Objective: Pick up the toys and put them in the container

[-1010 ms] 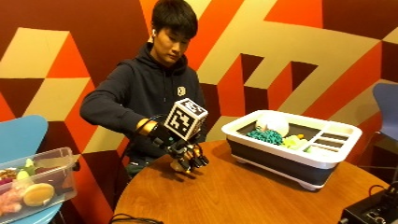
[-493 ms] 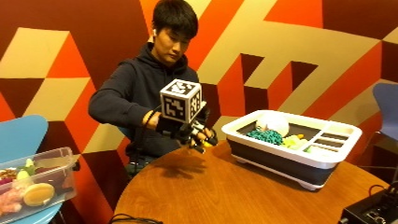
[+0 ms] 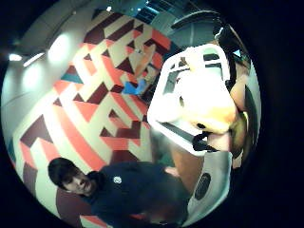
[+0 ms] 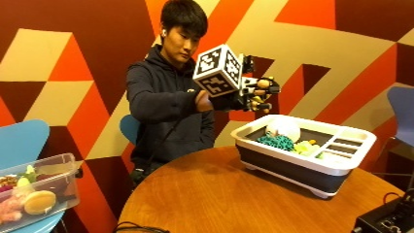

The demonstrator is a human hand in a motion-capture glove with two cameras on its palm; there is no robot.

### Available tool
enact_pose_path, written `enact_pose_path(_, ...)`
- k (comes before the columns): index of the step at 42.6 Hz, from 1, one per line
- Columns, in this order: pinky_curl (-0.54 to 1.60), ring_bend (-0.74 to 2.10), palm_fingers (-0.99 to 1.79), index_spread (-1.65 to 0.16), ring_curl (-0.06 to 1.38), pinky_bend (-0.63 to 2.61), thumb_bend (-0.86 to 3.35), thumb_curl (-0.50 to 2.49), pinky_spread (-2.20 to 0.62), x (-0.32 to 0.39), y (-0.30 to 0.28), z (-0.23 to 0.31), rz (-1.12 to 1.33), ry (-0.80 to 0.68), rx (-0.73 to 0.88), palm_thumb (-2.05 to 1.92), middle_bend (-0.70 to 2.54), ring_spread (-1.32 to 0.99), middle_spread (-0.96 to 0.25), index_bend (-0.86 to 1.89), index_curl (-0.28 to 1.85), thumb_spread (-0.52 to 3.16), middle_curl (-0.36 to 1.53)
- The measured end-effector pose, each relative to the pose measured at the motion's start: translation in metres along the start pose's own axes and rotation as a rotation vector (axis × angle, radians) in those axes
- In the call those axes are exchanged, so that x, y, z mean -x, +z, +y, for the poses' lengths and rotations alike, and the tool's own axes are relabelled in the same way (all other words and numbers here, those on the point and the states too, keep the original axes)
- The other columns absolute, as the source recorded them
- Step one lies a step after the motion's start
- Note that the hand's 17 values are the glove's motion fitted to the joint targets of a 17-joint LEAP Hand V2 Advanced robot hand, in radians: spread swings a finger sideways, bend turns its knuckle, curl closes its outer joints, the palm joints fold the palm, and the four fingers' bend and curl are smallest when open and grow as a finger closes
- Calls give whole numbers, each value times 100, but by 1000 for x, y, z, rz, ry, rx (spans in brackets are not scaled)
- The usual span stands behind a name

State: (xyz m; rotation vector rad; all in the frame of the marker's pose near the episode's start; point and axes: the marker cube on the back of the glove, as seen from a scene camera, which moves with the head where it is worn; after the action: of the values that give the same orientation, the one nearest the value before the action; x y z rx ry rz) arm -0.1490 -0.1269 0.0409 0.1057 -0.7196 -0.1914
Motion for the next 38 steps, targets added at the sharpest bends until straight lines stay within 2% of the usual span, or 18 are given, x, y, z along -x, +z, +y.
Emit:
enact_pose_path(5, 33, 18, 13, -12, 9, 55, 10, 63, 1, 22, 38, -18, -150, -3, -27, 84, 73, -21, -24, 113, 72, 119, 46)
enact_pose_path(8, 32, 18, 13, -13, 9, 54, 10, 63, 1, 34, 76, -28, -186, 7, 38, 84, 71, -21, -24, 115, 72, 122, 46)
enact_pose_path(10, 34, 20, 3, -15, 11, 59, 9, 62, 2, 31, 98, -36, -154, 24, 113, 82, 56, -20, -21, 114, 71, 124, 42)
enact_pose_path(12, 37, 26, -18, -16, 14, 68, 5, 58, 2, 22, 110, -44, -112, 43, 170, 76, 38, -18, -16, 96, 67, 127, 38)
enact_pose_path(14, 39, 30, -42, -17, 16, 79, -1, 55, 3, 14, 113, -50, -88, 53, 187, 67, 26, -13, -10, 60, 59, 125, 34)
enact_pose_path(17, 39, 28, -43, -19, 16, 80, -4, 52, 3, 10, 110, -50, -86, 53, 173, 62, 15, -10, -5, 39, 53, 123, 32)
enact_pose_path(21, 39, 22, -37, -21, 17, 76, -4, 49, 4, 8, 93, -44, -109, 50, 136, 55, 8, -7, -1, 25, 46, 121, 28)
enact_pose_path(38, 35, 15, -24, -27, 16, 63, -2, 41, 4, -17, -2, -13, -32, 81, -26, 46, 8, -3, 2, 18, 41, 122, 19)
